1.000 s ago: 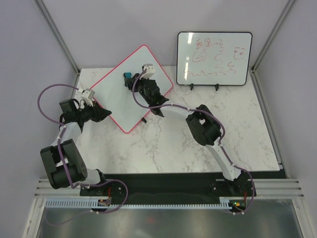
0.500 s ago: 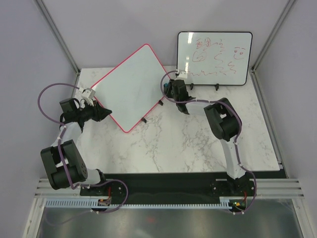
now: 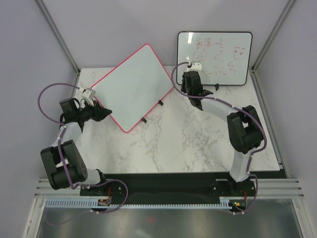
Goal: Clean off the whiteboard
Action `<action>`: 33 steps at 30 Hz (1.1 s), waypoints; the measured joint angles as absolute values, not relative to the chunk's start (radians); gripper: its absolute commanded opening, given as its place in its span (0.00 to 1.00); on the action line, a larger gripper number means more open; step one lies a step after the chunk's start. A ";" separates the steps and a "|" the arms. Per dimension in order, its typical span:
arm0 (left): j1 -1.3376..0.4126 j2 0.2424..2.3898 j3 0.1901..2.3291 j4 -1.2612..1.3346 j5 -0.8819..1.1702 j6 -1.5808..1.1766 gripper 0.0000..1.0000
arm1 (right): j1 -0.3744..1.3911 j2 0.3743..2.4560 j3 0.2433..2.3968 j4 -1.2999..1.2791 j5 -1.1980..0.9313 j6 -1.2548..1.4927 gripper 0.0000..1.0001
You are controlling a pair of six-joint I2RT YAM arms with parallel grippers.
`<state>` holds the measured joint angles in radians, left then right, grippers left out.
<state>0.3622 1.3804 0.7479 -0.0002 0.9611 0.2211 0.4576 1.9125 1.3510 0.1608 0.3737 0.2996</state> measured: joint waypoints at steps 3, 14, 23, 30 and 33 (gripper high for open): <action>0.362 1.381 0.748 0.001 0.963 0.223 0.02 | 0.437 1.859 1.297 0.080 0.415 0.270 0.00; 0.362 1.381 0.749 -0.001 0.970 0.229 0.03 | 0.355 1.928 1.237 -0.147 0.415 0.257 0.26; 0.362 1.397 0.763 -0.011 0.970 0.231 0.05 | 0.356 1.963 1.244 -0.183 0.392 0.259 0.97; 0.362 1.399 0.765 -0.014 0.970 0.230 0.09 | 0.356 1.956 1.244 -0.186 0.389 0.263 0.98; 0.362 1.399 0.766 -0.014 0.970 0.231 0.26 | 0.356 1.916 1.222 -0.166 0.379 0.269 0.98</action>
